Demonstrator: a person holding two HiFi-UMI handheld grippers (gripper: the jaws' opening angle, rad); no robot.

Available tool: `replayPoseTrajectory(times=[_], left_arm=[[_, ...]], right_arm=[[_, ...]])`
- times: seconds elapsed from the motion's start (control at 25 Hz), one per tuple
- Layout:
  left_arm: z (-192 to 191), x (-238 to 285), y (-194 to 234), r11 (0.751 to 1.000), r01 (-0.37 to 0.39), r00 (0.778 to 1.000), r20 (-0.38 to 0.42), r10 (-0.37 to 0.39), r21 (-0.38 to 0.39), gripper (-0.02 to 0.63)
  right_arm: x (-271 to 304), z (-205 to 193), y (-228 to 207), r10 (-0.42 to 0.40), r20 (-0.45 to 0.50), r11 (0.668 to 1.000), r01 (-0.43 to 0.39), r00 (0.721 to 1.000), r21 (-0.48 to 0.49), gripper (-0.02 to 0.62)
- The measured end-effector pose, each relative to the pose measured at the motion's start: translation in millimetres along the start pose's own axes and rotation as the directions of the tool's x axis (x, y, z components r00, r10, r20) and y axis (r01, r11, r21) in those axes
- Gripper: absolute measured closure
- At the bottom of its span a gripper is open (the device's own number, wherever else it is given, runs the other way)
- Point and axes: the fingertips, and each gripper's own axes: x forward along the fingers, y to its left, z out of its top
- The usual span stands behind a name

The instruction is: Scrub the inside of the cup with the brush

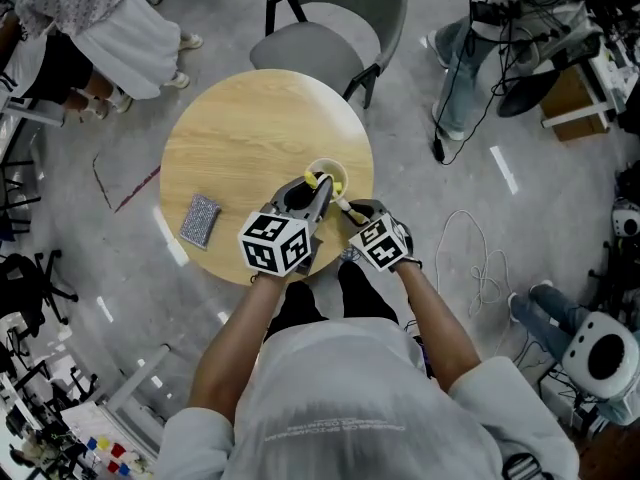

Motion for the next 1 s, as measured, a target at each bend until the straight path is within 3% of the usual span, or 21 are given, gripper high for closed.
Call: replayPoseTrajectory(times=[0.28, 0.52, 0.72, 0.92, 1.0], left_arm=[[37, -18, 15, 0.993, -0.015, 0.993, 0.116, 0.028, -0.119, 0.546], [71, -42, 31, 0.970, -0.030, 0.964, 0.251, 0.092, -0.241, 0.557], [67, -44, 31, 0.983, -0.083, 0.964, 0.237, 0.120, -0.162, 0.557], [56, -37, 26, 0.987, -0.149, 0.977, 0.165, 0.137, 0.064, 0.557], [44, -29, 27, 0.980, -0.163, 0.981, 0.128, 0.148, 0.115, 0.557]], right_arm=[[1, 0, -4, 0.001, -0.012, 1.000, -0.001, 1.000, -0.001, 0.500], [0, 0, 1, -0.001, -0.019, 1.000, 0.001, 1.000, 0.002, 0.500], [0, 0, 1, -0.003, -0.016, 1.000, 0.003, 1.000, -0.006, 0.500], [-1, 1, 3, 0.001, -0.008, 1.000, -0.001, 1.000, 0.011, 0.499], [-2, 0, 5, 0.002, -0.005, 1.000, -0.002, 1.000, 0.025, 0.499]])
